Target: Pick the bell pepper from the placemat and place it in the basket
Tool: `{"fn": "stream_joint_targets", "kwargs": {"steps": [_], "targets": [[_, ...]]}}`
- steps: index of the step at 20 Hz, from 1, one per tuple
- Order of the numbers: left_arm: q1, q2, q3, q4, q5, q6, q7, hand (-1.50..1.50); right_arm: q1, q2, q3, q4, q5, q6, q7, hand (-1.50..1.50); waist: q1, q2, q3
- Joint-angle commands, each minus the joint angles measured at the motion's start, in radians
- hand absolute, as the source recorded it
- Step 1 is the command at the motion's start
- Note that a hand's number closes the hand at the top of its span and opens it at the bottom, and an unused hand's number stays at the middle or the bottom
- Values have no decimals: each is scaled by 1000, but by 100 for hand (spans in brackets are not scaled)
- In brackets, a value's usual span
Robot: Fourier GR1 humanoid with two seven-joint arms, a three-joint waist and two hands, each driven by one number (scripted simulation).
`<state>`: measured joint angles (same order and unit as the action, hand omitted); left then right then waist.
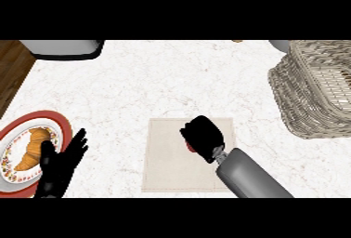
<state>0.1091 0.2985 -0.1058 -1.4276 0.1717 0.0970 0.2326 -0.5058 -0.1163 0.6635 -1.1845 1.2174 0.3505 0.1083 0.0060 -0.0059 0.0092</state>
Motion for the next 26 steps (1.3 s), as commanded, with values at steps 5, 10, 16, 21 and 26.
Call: {"fn": "stream_joint_targets", "kwargs": {"steps": [5,10,16,21,26], "targets": [[-6,-14,16,46,-22,-12,42,0,-38,6,-12,103,101,-91,-84,150,1,8,-9],[14,-33,31,75,-29,-8,-8,0,124,-20,-64,-64,75,-62,23,150,-24,3,-10],[45,-29,29,12,-30,10,30,0,381,-103,-225,-285,-25,-118,153,150,-58,-4,-10],[83,-36,27,17,-30,-8,-7,0,530,-87,-316,-547,-157,-221,134,150,-52,-2,-9],[82,-20,54,-13,-1,-16,15,0,515,111,-434,-771,-443,-292,123,150,-66,-7,-7]]}}
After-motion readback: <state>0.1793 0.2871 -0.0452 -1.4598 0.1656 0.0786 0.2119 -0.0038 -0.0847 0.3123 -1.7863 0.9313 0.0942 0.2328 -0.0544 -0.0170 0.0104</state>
